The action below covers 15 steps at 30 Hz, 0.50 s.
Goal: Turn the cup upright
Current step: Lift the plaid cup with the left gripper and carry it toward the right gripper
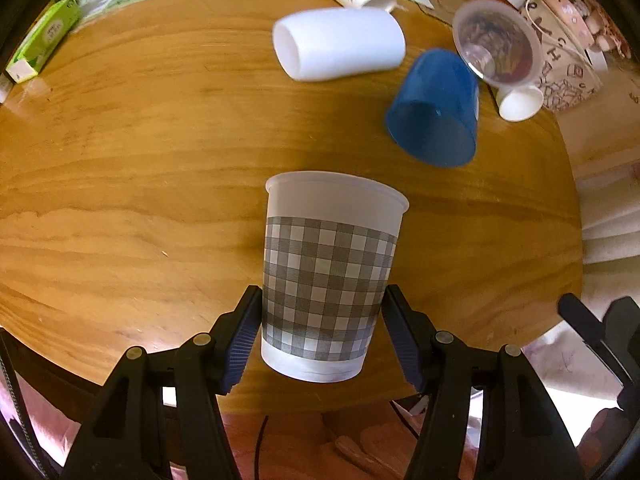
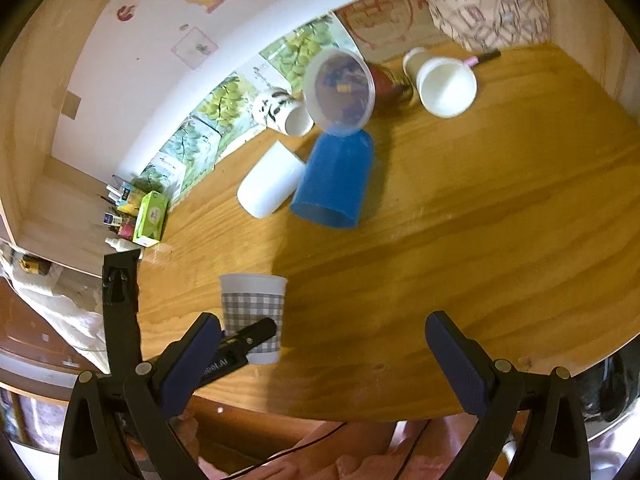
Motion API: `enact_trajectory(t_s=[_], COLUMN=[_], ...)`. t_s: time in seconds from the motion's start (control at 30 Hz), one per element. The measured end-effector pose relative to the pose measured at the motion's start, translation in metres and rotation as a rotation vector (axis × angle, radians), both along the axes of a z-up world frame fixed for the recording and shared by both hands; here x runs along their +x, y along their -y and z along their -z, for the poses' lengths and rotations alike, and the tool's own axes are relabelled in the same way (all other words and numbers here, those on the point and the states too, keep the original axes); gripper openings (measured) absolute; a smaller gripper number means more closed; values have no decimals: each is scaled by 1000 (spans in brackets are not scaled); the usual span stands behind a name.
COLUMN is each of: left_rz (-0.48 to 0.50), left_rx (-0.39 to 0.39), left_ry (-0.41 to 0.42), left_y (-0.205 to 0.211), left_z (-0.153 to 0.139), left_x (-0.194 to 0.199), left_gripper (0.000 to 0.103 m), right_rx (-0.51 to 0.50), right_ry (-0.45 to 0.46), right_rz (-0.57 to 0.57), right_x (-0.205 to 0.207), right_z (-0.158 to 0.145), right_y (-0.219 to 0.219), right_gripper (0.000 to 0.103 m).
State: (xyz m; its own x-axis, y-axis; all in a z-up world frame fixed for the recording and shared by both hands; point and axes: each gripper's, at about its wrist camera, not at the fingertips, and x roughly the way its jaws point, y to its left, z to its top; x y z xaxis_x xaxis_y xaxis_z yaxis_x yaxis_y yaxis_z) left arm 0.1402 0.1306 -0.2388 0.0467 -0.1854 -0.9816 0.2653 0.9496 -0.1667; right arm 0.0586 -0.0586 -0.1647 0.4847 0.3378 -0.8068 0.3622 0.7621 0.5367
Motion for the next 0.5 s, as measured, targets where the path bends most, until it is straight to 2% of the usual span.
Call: enact_trajectory(t_s=[0.5], left_rz=[37], left_rx=[8], left_ry=[-35], left_y=[3], left_z=[10], left_x=[-15], left_gripper=[66], right_rx=[277], right_ry=[-119], right_rz=[-39], right_x=[23], right_z=[57], right_y=[-1], right_gripper=[103])
